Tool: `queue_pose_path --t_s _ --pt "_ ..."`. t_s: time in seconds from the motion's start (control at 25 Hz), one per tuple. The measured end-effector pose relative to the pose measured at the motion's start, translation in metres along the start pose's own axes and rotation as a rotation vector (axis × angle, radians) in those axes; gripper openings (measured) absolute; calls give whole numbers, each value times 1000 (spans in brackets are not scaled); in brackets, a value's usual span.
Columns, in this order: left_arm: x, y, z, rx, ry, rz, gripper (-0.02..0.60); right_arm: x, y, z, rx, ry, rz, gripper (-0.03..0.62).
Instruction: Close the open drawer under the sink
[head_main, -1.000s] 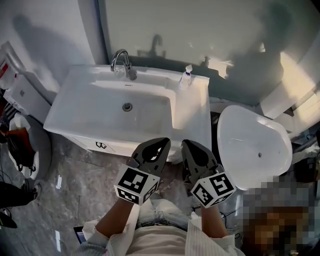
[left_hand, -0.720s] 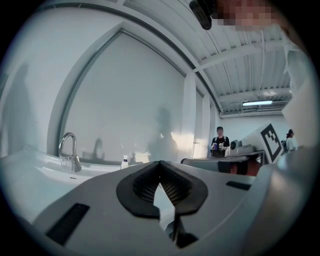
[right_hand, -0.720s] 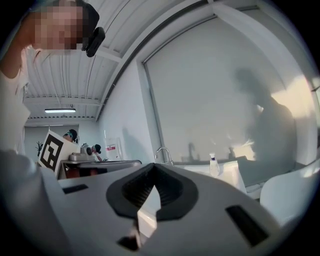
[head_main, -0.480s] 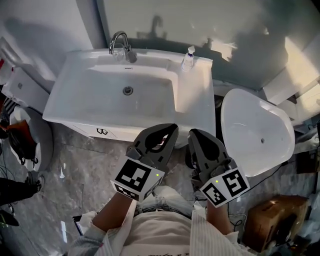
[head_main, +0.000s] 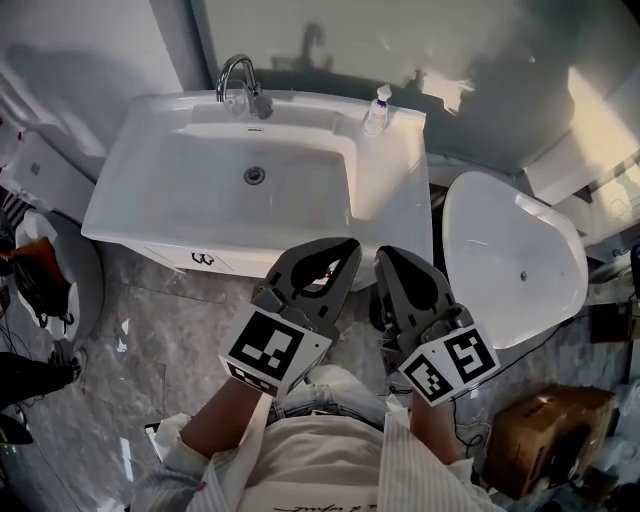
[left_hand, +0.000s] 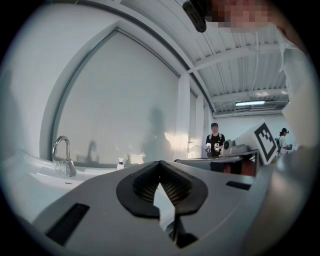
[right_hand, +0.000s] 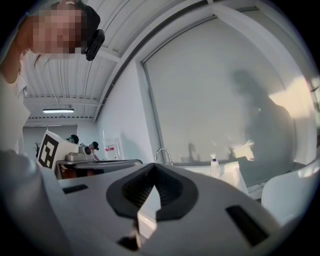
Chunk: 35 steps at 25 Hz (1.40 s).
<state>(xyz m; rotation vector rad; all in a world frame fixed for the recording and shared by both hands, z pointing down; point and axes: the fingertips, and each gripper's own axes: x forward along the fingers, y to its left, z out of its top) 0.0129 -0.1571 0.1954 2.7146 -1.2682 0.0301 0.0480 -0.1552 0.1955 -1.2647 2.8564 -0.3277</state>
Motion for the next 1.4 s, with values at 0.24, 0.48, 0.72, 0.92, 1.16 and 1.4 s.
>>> queue_pose_path --t_s 0.24,0.48,0.72,0.92,1.16,1.4 --pt "6 4 2 24 7 -23 15 7 3 0 -13 13 12 9" --pt "11 10 9 20 0 -41 15 13 4 -3 -19 40 26 9" --pt "14 14 21 43 -29 -58 15 13 -1 -5 -13 48 29 9" --pt "16 15 21 56 -18 -81 15 12 -6 -5 -17 58 28 9" --pt "17 10 15 53 10 -112 15 12 -7 -6 -15 61 35 9" --pt "13 10 9 54 21 -110 15 9 -4 -11 -8 64 35 9"
